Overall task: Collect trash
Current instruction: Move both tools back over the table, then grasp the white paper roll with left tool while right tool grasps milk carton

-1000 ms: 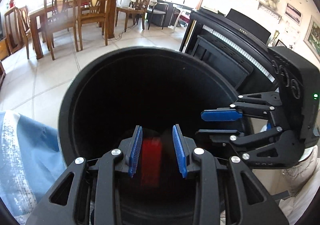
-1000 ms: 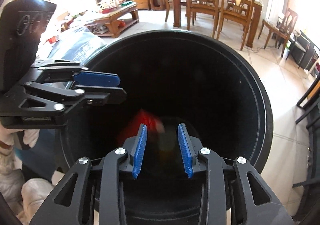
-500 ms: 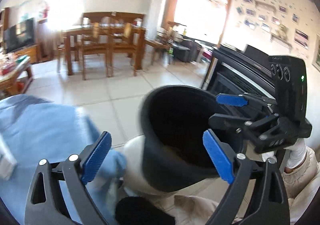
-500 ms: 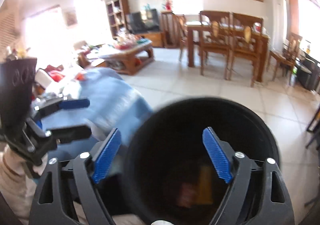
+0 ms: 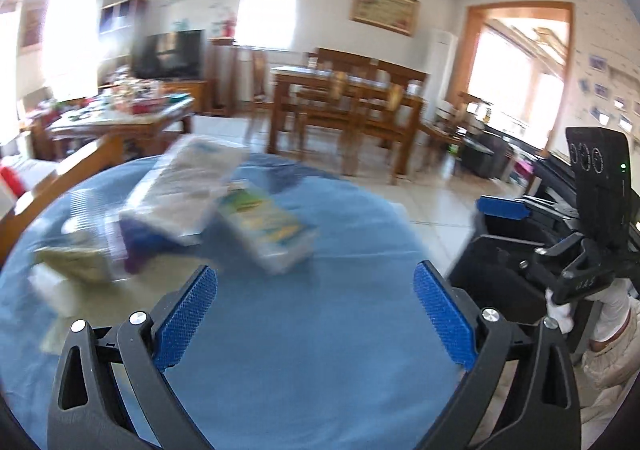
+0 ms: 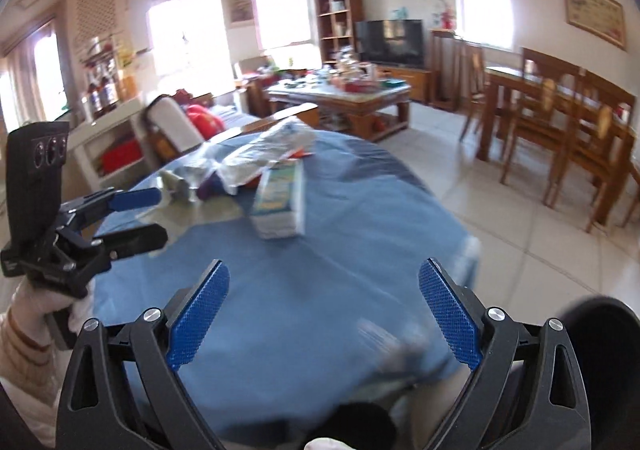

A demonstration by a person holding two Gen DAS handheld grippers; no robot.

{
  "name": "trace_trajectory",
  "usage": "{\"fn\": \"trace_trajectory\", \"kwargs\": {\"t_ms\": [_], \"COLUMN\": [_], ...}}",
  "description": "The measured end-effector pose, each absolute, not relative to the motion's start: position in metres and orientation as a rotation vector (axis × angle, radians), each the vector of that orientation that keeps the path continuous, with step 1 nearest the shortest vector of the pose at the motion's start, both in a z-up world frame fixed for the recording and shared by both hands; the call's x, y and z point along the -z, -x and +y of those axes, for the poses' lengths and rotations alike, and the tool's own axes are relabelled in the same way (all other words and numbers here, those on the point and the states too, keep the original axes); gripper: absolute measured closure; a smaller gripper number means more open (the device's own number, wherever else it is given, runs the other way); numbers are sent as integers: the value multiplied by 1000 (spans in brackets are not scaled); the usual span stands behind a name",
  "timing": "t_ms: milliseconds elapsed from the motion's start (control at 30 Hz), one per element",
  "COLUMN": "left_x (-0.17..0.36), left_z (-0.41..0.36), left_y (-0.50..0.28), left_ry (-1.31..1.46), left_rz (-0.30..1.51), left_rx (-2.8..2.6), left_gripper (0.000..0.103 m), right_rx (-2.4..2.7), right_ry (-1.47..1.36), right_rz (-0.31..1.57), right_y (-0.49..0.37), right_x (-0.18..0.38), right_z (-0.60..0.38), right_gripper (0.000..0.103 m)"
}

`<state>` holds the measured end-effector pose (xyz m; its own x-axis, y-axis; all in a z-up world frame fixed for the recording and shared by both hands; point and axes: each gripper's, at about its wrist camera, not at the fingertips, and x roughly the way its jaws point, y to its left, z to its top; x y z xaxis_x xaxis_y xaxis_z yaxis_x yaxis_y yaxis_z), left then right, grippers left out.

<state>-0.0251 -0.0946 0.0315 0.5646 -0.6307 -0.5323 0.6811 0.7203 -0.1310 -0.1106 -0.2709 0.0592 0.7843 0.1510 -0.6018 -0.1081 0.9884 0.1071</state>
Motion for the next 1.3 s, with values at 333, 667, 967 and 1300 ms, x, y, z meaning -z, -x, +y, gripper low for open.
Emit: {"fn": "trace_trajectory", "kwargs": {"t_ms": [333, 667, 967, 1300], "left_x": [0, 31, 40, 39], "left_z": [18, 25, 56, 31], "left_y": [-64, -127, -134, -133], "left_ry": [-54, -26, 34, -109], "left_rz": [731, 899, 924, 902], "left_rx": [453, 539, 508, 603], "left_gripper": [5, 6, 26, 27], "right_rx": [-195, -189, -189, -207], "right_ry": [-71, -69, -104, -112], "right_rz": [714, 835, 920, 944], "right_y": [19, -52, -84, -92], "right_x": [-32, 8, 26, 31], "right_z": [-214, -198, -196, -192], "right_gripper": [9, 9, 9, 15]}}
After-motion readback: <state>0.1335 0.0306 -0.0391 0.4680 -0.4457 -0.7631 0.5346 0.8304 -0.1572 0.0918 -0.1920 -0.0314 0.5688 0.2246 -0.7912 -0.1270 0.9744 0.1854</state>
